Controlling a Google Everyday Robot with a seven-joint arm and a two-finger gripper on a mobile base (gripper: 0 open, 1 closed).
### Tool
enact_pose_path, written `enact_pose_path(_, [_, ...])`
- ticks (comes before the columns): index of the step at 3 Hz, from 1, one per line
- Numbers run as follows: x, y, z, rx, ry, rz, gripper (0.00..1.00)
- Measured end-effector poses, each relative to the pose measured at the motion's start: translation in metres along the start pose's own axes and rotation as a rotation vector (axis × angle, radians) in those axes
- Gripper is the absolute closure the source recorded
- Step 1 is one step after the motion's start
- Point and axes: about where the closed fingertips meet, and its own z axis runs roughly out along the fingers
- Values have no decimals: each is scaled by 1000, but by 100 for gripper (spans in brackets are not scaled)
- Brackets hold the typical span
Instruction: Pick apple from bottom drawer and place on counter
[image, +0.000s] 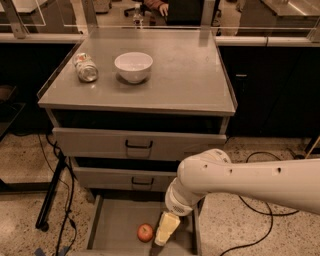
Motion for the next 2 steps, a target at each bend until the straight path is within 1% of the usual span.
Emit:
enact_pose_path(1, [1, -1, 2, -2, -3, 3, 0])
enact_pose_path(2, [15, -13, 35, -32, -64, 53, 0])
